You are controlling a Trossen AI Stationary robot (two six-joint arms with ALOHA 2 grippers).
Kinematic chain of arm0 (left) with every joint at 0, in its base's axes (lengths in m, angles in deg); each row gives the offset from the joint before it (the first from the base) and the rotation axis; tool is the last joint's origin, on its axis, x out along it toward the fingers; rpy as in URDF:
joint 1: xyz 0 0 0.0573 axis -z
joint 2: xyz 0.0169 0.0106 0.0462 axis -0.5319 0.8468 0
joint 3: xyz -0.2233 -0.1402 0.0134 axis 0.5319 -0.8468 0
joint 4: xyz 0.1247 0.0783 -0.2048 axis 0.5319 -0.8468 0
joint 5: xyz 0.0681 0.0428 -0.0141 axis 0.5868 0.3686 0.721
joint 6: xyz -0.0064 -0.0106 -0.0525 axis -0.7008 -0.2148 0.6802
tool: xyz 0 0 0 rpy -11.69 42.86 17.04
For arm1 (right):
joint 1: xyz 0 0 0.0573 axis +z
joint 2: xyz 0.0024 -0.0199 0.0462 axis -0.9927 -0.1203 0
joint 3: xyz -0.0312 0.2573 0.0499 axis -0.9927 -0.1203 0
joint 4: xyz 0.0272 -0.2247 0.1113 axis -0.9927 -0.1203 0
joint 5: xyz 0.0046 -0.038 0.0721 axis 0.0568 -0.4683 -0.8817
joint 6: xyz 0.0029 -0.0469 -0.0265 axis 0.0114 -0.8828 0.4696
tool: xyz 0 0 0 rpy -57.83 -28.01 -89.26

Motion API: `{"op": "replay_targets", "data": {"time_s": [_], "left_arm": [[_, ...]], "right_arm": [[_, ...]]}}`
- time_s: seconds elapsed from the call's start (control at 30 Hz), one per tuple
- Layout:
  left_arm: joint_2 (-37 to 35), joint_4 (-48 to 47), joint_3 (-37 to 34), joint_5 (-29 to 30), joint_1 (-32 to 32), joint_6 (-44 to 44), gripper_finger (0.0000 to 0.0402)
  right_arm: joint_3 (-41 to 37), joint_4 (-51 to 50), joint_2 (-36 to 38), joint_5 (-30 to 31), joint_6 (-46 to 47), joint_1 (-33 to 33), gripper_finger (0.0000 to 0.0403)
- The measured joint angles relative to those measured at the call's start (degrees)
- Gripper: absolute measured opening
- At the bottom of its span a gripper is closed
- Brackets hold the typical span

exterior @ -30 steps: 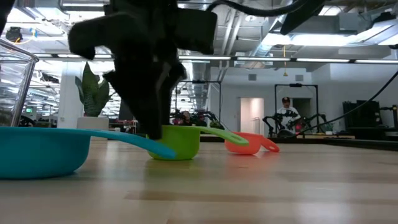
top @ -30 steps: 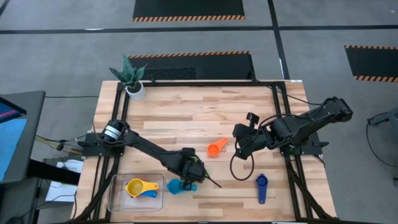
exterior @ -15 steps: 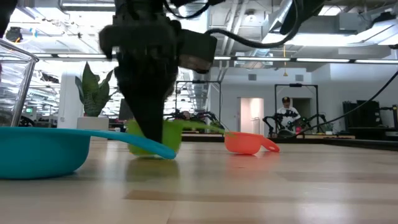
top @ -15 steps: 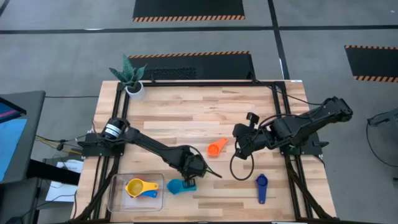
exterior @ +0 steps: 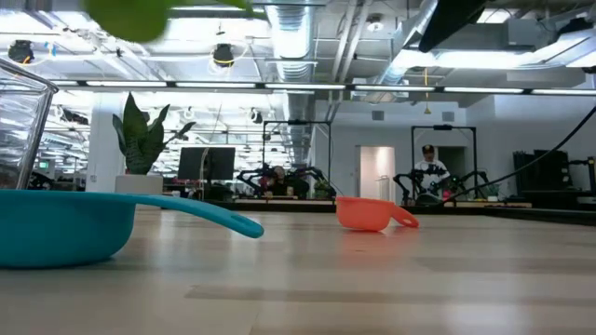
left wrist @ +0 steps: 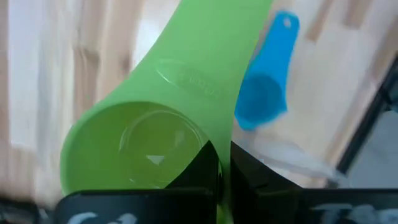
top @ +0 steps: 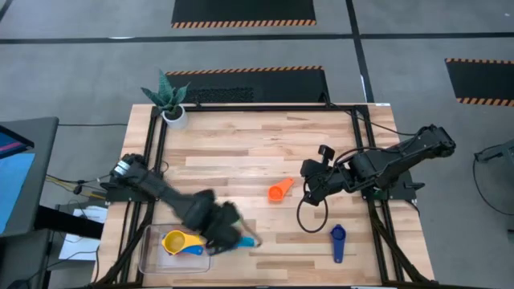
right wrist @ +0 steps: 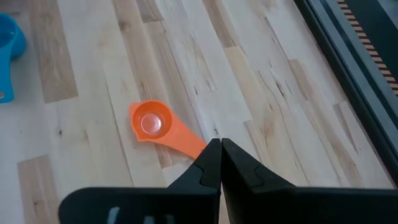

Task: Nest measuring cups in basket
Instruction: Stack the green measuring cup on top of the yellow measuring cup in the transparent bin

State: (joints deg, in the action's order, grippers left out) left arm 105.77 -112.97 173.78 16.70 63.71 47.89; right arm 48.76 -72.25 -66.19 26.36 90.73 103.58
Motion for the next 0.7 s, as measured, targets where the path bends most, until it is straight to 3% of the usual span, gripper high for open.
{"op": "replay_targets", "data": {"time_s": [0.27,0.47,0.7], "left_arm": [[-1.08,-1.19,-2.5,-0.95,13.49,22.1,0.0],[-1.08,2.66,-2.7,-0.82,20.45,28.53,0.0],[-0.82,5.84,-8.22,-2.08,27.28,34.22,0.0]], "right_arm": [[0.0,0.02,0.0,-0.07,0.1,0.0,0.0027],[0.0,0.02,0.0,-0.08,0.08,0.0,0.0027],[0.0,1.6,0.0,-0.05,-0.01,-0.02,0.0027]]}}
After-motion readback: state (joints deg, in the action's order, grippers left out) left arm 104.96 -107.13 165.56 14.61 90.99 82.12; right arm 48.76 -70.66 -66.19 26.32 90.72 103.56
